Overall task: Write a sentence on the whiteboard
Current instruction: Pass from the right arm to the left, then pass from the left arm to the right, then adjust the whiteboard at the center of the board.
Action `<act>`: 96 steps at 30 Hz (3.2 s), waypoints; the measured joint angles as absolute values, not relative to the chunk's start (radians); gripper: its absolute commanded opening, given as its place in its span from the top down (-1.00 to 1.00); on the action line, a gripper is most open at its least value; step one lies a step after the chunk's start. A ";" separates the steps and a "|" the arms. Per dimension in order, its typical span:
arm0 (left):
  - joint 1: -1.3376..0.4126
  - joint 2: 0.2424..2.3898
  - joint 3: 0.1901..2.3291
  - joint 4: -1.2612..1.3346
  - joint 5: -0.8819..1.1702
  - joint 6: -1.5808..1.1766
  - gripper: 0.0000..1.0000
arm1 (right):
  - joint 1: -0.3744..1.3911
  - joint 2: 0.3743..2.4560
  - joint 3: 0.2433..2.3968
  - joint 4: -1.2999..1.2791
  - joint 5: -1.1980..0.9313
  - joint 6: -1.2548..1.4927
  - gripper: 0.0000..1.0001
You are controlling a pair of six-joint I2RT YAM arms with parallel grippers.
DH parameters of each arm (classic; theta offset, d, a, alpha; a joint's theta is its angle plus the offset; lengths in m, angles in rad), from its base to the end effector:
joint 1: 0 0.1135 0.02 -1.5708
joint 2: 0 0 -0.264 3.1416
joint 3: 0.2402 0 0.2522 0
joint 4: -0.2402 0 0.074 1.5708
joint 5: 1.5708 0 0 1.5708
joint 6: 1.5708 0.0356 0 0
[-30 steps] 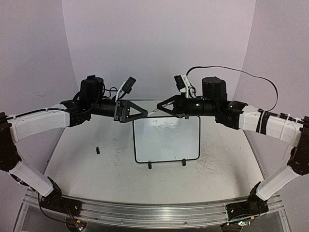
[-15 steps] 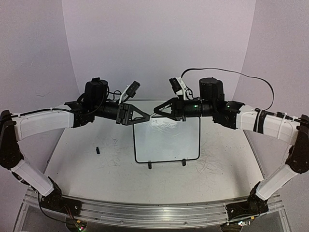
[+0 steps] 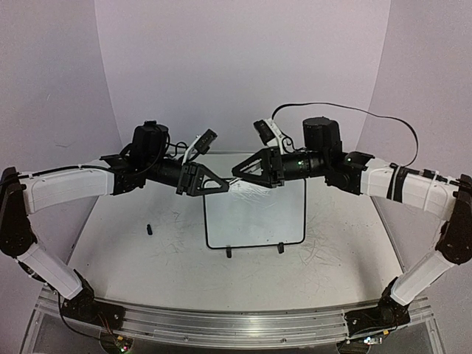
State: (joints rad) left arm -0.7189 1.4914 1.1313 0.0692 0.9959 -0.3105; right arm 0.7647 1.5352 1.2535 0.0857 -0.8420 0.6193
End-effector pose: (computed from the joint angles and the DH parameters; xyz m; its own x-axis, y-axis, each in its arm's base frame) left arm 0.2353 -0.2457 0.3197 -0.4998 0.2166 -0.8386 0.8511 -0.0568 -0.5219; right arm 0.2403 0.2673 0.3478 -0.6885 -0.1249 -0.7144 -0.7238 0.0571 0.6877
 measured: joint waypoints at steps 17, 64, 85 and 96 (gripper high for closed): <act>-0.720 1.491 1.157 -0.155 1.055 -0.186 1.00 | 0.765 1.599 1.342 -0.223 -1.054 0.409 0.19; -0.718 1.482 1.158 -0.192 1.046 -0.187 1.00 | 0.760 1.687 1.385 -0.146 -1.112 0.527 1.00; -0.558 1.214 1.106 -0.222 0.699 -0.294 -0.80 | 0.719 1.311 1.172 -0.144 -0.611 0.445 1.00; -0.819 1.165 0.826 -0.246 0.278 -0.600 -0.75 | 0.660 1.043 1.106 -0.144 -0.145 0.322 1.00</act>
